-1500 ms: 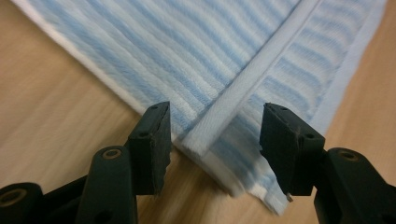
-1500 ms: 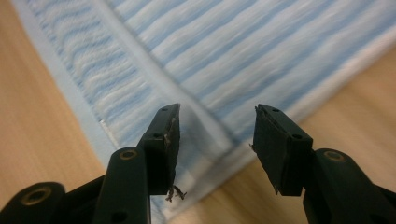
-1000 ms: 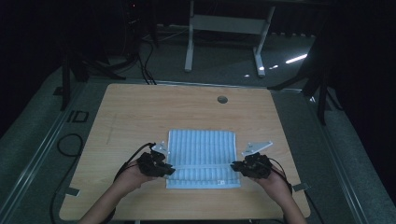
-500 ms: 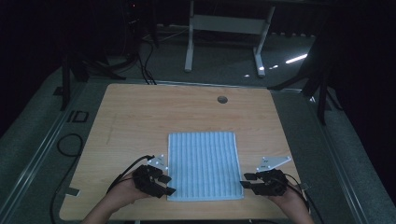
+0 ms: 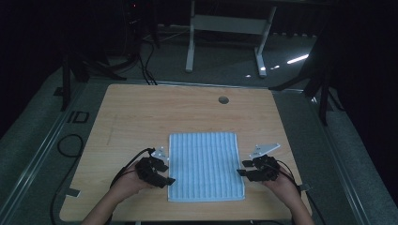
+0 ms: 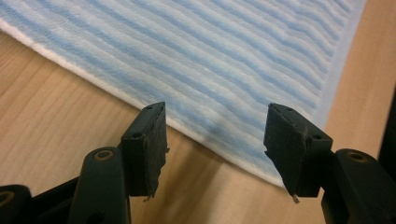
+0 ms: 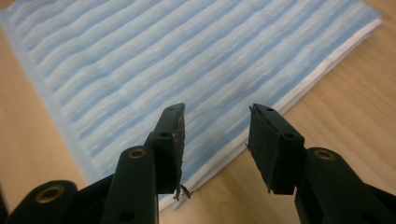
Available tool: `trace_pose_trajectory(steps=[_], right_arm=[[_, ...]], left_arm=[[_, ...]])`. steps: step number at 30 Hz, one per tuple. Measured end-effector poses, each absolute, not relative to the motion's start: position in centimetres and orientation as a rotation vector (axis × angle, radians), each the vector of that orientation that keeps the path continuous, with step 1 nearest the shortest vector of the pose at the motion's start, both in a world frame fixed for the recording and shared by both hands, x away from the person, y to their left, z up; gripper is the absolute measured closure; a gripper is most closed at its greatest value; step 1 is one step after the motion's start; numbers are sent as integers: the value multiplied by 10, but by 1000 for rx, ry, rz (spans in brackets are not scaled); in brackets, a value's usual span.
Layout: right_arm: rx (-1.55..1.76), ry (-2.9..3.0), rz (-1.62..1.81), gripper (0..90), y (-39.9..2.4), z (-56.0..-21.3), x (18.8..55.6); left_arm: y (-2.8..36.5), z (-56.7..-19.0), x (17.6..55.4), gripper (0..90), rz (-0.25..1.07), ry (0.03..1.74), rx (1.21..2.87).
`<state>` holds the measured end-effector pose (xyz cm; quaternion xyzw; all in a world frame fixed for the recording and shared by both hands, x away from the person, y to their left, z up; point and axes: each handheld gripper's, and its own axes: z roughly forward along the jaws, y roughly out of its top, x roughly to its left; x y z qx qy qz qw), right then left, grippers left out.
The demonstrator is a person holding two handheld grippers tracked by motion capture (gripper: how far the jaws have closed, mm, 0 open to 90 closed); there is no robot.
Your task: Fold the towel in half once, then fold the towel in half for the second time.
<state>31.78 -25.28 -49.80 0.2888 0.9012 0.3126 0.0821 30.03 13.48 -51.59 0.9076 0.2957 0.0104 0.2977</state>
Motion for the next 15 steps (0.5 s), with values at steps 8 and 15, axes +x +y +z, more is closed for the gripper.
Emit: trace_pose_trajectory(steps=[8,15], right_arm=[[916,2693,892,544,-251,-504,340],[973,2684,879,518,-251,-501,365]], left_arm=[[135,-520,316,393,83,830,2442],[142,-514,340,392,102,890,2390]])
